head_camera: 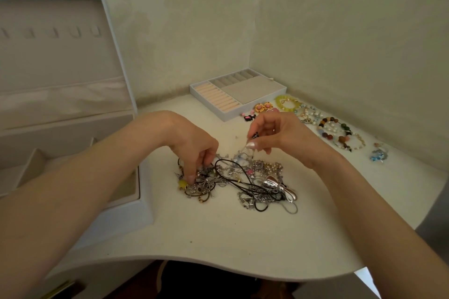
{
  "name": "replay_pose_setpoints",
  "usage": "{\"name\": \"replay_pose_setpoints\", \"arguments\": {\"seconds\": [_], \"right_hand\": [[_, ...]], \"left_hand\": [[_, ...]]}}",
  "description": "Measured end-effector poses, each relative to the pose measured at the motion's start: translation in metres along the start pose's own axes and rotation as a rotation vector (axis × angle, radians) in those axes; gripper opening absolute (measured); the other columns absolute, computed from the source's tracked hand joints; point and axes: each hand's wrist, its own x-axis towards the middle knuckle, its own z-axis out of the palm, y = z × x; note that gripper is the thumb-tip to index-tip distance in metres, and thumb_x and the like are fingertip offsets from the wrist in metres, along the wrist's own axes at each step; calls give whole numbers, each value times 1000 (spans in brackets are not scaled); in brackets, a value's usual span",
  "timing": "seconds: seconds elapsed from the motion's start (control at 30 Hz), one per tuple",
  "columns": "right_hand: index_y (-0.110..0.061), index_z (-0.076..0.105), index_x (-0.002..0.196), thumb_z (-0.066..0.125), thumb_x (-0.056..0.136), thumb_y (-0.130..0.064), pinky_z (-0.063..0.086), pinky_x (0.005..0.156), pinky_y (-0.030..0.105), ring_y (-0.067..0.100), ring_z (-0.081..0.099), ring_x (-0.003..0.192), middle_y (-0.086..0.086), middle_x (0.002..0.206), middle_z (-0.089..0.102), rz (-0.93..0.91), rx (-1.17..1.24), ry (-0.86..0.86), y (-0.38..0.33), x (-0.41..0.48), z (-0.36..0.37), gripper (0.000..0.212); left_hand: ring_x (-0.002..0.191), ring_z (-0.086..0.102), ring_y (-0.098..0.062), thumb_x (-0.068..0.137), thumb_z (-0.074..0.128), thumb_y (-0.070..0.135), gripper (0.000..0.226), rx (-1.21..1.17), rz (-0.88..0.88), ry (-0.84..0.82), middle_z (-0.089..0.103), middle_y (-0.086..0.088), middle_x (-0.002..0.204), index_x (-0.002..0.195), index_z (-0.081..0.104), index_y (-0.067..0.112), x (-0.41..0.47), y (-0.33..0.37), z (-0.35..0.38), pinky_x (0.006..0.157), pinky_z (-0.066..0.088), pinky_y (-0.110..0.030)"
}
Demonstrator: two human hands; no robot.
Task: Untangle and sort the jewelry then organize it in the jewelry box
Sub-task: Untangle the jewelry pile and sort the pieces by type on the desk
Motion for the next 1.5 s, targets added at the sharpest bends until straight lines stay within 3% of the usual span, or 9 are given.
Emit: {"name": "replay_pose_setpoints", "arguments": {"seconds": [0.23, 0.43, 0.6, 0.77, 1.0, 1.1, 1.23, 1.37, 1.5], "right_hand": [[-4, 68, 84, 65, 79, 11, 57, 64, 24, 16, 69, 66, 13, 77, 69, 1, 121, -47, -3, -2, 1, 16], [-3, 67, 81, 64, 77, 16, 58, 65, 25, 21, 72, 69, 6, 69, 70, 32, 135, -48, -4, -3, -1, 20], [-10, 67, 75, 74, 71, 3, 48, 48, 20, 11, 58, 50, -4, 58, 65, -10, 20, -13, -6, -2, -1, 14], [-15, 67, 69, 78, 55, -21, 45, 50, 19, 14, 50, 52, -4, 61, 65, -15, 30, -21, -5, -2, 2, 18], [-11, 70, 87, 65, 79, 11, 55, 65, 23, 11, 66, 68, 1, 75, 72, -52, 126, -71, -2, -2, 1, 23], [-14, 70, 87, 66, 78, 7, 53, 70, 22, 9, 66, 77, -2, 80, 74, -86, 125, -41, -2, -1, 0, 24], [-13, 69, 77, 73, 65, -16, 48, 60, 19, 10, 61, 64, -2, 68, 69, -87, 142, 13, -2, -1, 2, 13], [-5, 63, 76, 72, 67, -12, 48, 54, 21, 12, 59, 55, 1, 62, 65, -102, 196, 1, 0, 1, 4, 14], [-6, 66, 85, 63, 82, 6, 48, 55, 22, 15, 60, 59, 9, 77, 68, -83, 239, -42, 2, 2, 7, 13]], "left_hand": [[73, 55, -8, 81, 71, 31, 21, -143, 107, 49, 60, 4, 82, 90, 58, 16, 2, -3, -2, 66, 42, -18], [69, 56, -5, 83, 70, 16, 11, -133, 138, 47, 61, 5, 77, 86, 59, 16, 3, -7, -4, 65, 42, -17], [67, 58, -2, 82, 71, 13, 13, -300, 256, 82, 66, 5, 75, 82, 59, 19, -5, -18, -12, 61, 42, -17], [71, 62, -4, 83, 70, 15, 10, -400, 354, 148, 68, 3, 81, 83, 60, 17, -6, -21, -15, 61, 43, -16], [71, 62, -6, 78, 62, 24, 12, -552, 482, 230, 71, 6, 81, 87, 59, 17, -10, -22, -19, 61, 45, -16], [73, 62, -8, 80, 62, 21, 12, -580, 505, 243, 70, 4, 83, 90, 59, 15, -13, -23, -20, 62, 46, -17], [70, 59, -7, 82, 63, 23, 11, -597, 476, 261, 68, 4, 79, 90, 63, 15, -14, -25, -21, 62, 46, -17], [65, 55, -3, 89, 56, 20, 9, -601, 433, 307, 63, 8, 71, 86, 63, 14, -14, -24, -21, 62, 45, -16], [62, 54, -2, 94, 49, 12, 14, -657, 434, 342, 61, 7, 70, 85, 60, 13, -13, -20, -19, 59, 45, -14]]}}
